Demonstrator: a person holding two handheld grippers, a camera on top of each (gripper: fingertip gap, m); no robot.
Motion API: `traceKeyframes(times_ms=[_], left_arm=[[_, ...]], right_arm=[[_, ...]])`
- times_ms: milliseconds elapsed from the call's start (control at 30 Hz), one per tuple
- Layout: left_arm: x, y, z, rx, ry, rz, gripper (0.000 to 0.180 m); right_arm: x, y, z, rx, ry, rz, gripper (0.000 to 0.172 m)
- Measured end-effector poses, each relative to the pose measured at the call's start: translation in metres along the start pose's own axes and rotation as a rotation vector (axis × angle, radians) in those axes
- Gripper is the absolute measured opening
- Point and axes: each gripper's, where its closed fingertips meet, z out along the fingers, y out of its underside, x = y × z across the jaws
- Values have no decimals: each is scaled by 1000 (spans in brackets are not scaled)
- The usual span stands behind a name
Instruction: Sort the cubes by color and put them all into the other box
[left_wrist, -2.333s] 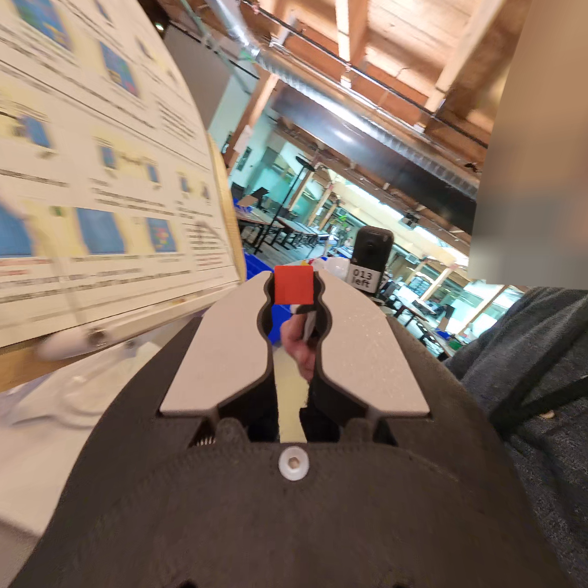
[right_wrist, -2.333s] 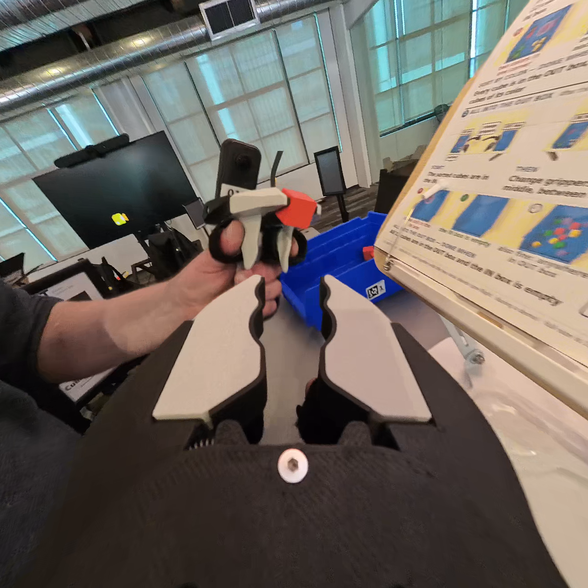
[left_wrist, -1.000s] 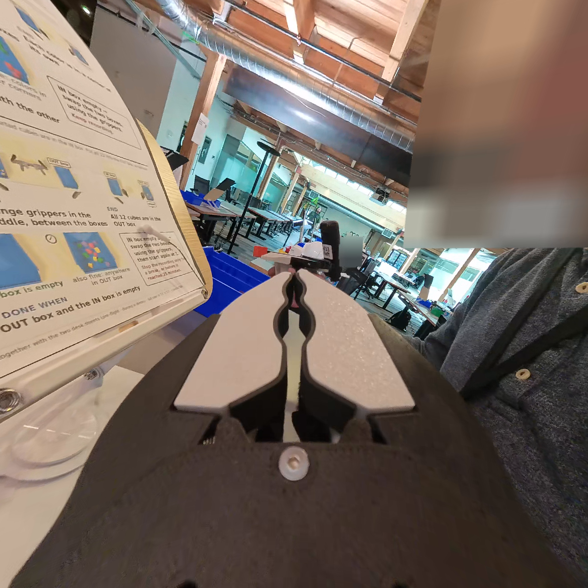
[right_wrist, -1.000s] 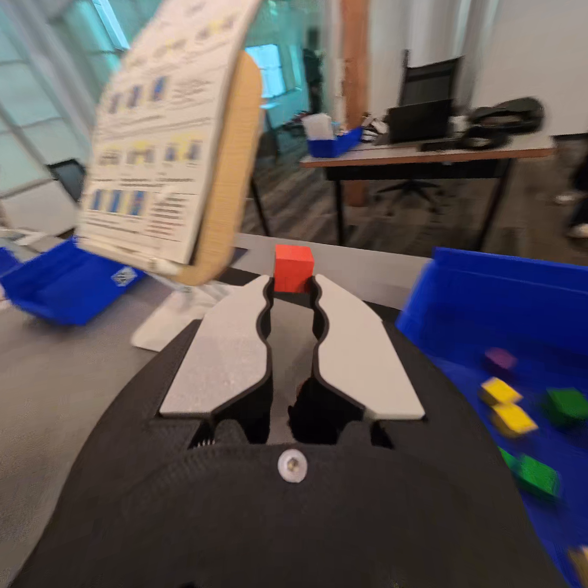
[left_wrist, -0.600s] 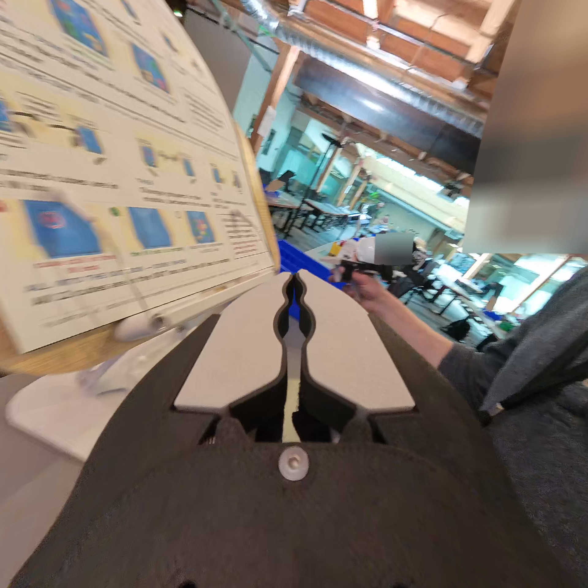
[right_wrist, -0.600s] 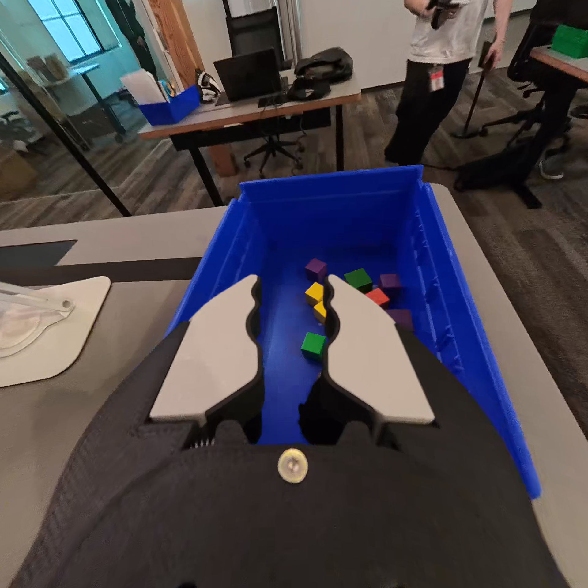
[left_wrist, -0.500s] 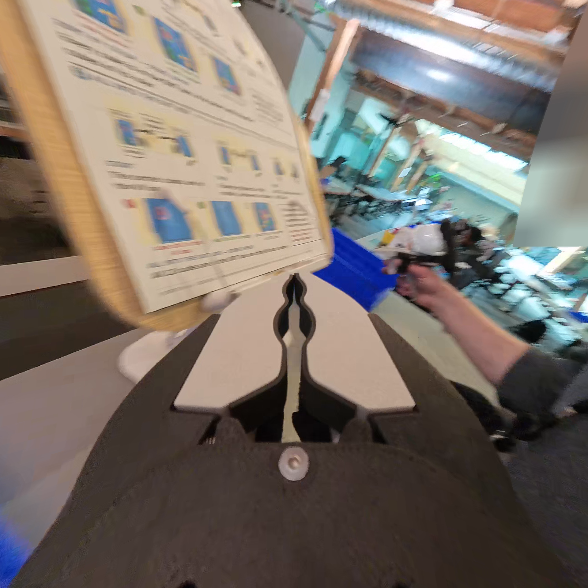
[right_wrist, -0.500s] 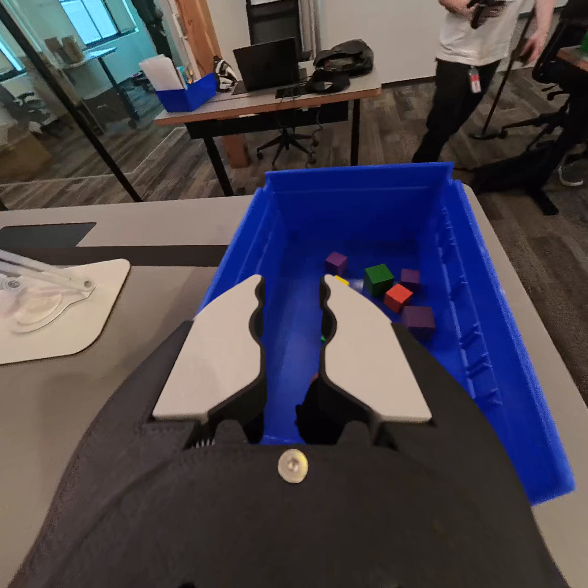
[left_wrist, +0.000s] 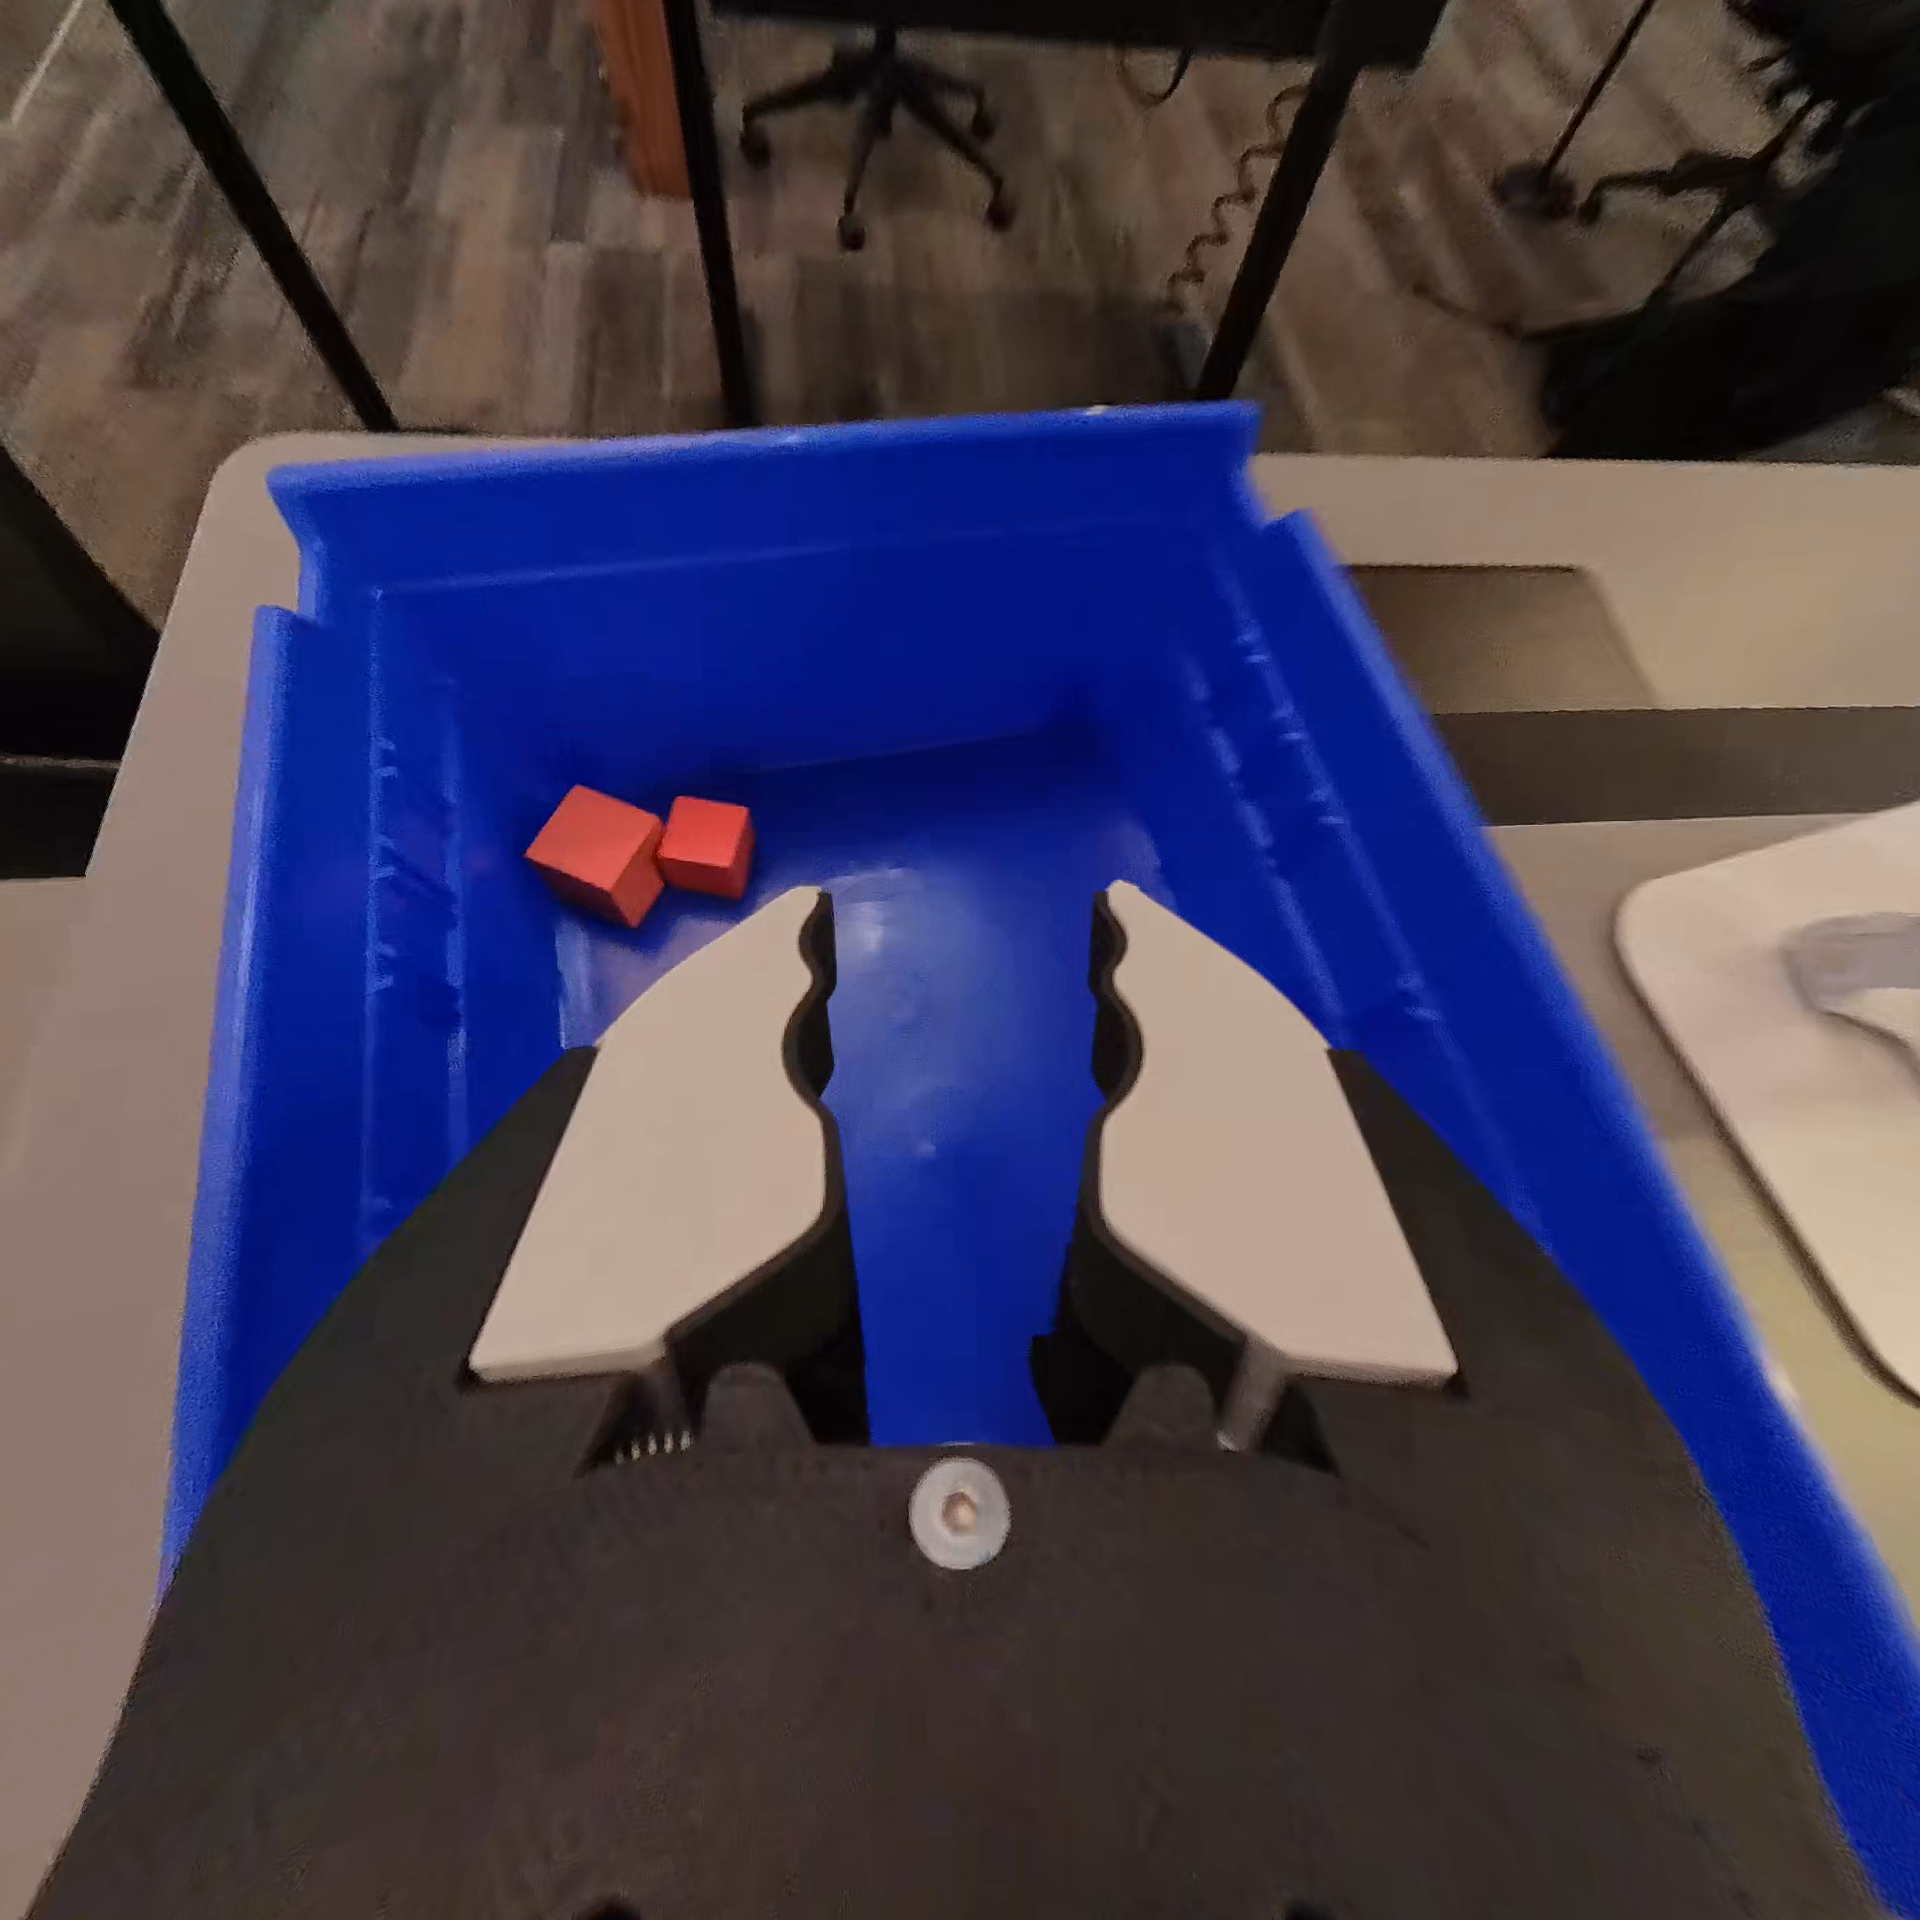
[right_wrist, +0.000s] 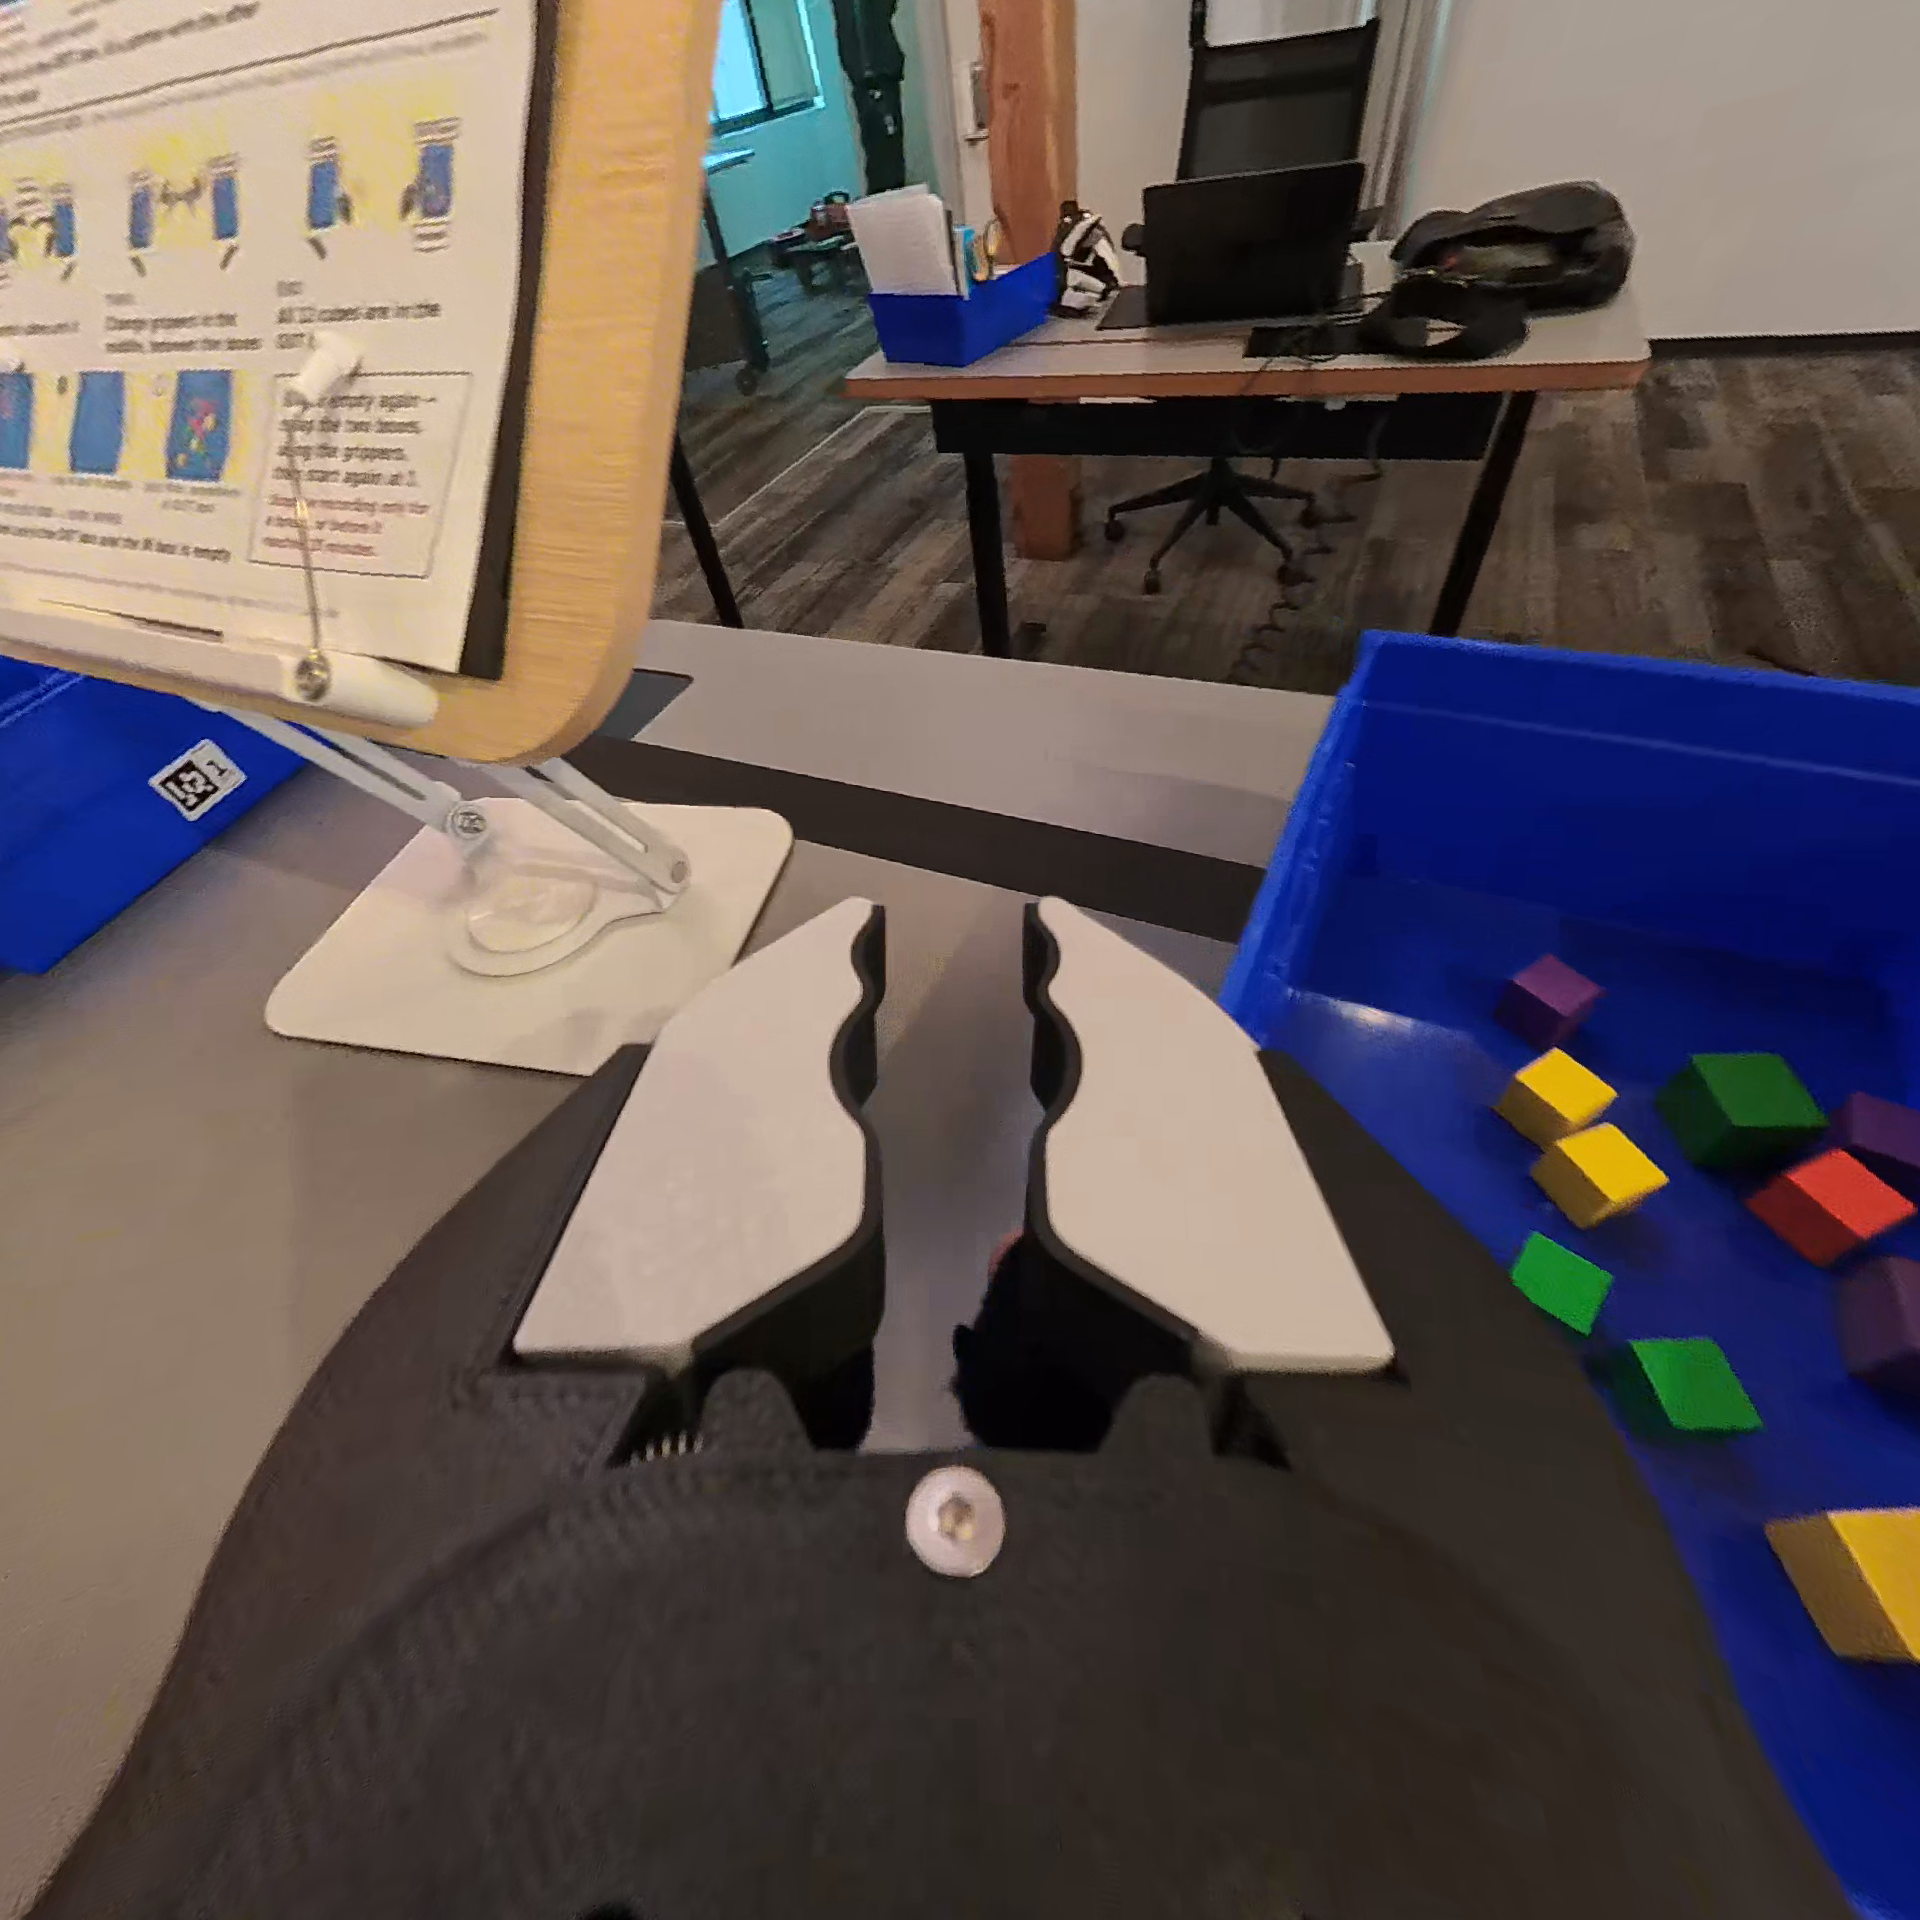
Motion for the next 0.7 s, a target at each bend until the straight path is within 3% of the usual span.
traceKeyframes(times_ms=[67,200,300,567,700], left_arm=[[-15,8,22,-59,-36,-12,57],[-34,30,58,-199,-69,-116,61],[-51,40,76,-251,-134,-179,78],[-71,34,102,-258,-202,-175,75],[-80,34,104,-264,-267,-137,57]], right_arm=[[-12,-2,4,-2,-30,-13,25],[-23,-6,8,-5,-49,-43,25],[-25,-8,9,4,-57,-36,24],[-26,-8,7,4,-62,-39,23],[-26,-7,8,2,-61,-35,23]])
